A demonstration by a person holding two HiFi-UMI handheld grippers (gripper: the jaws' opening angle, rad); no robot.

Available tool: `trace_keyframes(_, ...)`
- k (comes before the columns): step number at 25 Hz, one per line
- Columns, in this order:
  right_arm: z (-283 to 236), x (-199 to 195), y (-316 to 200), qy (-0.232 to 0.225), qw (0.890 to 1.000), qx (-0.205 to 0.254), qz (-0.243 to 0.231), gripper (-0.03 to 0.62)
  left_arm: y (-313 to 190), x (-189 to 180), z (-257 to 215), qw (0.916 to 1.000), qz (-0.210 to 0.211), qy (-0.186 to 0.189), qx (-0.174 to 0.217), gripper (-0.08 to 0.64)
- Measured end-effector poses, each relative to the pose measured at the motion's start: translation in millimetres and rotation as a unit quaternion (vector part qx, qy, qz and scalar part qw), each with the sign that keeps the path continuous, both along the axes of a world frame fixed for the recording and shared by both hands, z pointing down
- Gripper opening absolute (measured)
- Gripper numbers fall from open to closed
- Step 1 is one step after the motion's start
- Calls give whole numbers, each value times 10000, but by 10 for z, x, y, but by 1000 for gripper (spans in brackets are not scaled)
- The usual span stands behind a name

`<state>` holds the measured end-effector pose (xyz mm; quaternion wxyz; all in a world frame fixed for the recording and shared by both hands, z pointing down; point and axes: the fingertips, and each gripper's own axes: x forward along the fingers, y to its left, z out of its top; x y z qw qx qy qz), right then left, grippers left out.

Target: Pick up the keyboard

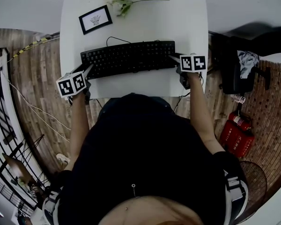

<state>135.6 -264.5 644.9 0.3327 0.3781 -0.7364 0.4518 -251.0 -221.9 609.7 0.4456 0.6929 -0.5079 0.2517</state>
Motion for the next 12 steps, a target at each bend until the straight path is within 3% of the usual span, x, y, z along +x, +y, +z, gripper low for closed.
trace_keyframes(7,5,-11,-12,109,9998,-176,-45,169,24,-9,36,10000,-39,34,-67,233)
trace_keyframes(12,-8,4,-26,70,9995,-179,235,152,16,-19,31,9999,-37,54,-95,232)
